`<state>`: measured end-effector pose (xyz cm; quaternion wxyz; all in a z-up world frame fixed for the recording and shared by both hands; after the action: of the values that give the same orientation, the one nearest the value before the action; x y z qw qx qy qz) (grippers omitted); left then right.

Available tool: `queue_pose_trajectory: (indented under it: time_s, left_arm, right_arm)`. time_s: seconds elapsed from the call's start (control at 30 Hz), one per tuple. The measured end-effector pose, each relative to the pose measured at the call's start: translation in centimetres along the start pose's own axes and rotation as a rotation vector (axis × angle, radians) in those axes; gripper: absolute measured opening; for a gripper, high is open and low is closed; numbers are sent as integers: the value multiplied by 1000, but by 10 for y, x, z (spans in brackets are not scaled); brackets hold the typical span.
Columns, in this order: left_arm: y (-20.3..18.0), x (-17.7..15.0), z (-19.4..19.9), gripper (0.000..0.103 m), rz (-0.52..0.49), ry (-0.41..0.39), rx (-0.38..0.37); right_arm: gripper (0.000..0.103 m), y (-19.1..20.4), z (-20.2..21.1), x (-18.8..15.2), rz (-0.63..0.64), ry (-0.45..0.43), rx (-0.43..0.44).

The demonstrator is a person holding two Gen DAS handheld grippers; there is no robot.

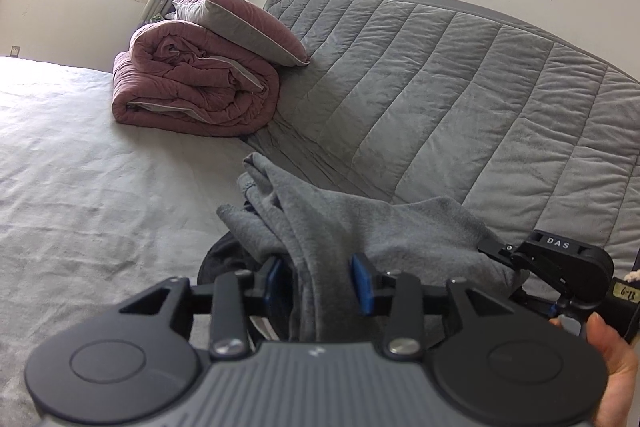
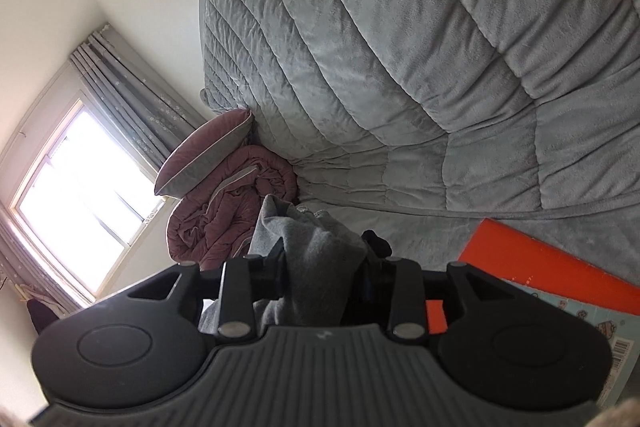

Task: Fold clothes
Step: 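Carry the grey shirt with both grippers toward the clothes stack by the headboard, then lower the grey shirt onto the folded clothes stack with both grippers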

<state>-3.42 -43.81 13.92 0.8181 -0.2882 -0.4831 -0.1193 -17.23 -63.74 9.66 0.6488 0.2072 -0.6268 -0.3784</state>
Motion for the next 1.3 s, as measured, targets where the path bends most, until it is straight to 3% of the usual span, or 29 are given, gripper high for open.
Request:
queue_pose_trajectory:
  time_s: [0.13, 0.37, 0.47, 0.53, 0.67, 0.9, 1.03, 1.3]
  left_arm:
    - [8, 4, 6, 43, 32, -32, -1]
    - [23, 11, 27, 43, 76, -133, 57]
    - [24, 19, 40, 42, 103, -169, 30]
    - [14, 24, 42, 44, 65, -185, 24]
    - [-11, 31, 36, 53, -27, -209, 23]
    - [-30, 17, 3, 56, -102, -163, 59]
    - [-21, 4, -9, 57, -86, -131, 81]
    - [-13, -7, -14, 57, -83, -131, 92]
  right_arm:
    - [49, 1, 6, 2, 16, -27, -53]
    - [50, 3, 11, 0, 13, -53, -117]
    - [50, 7, 25, 2, 4, -161, -188]
    - [50, 9, 35, 4, -1, -231, -219]
    - [50, 21, 44, 1, 26, -291, -179]
    - [50, 61, 23, -22, 282, -152, -33]
    - [50, 66, 0, -38, 377, -38, -59]
    - [51, 63, -18, -51, 419, 27, -123]
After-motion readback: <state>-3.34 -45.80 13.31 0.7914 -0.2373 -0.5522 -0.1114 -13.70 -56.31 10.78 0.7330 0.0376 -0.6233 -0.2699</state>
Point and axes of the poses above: each gripper's, at about its wrist camera, not at the fingertips, and z roughly against the way its jaws point, y to its left, x to its top, the point moved 1 cm from there along -z, roughly the way its jaws point, and after that the axes turned 9 degrees about x, right-handed, at the moved point
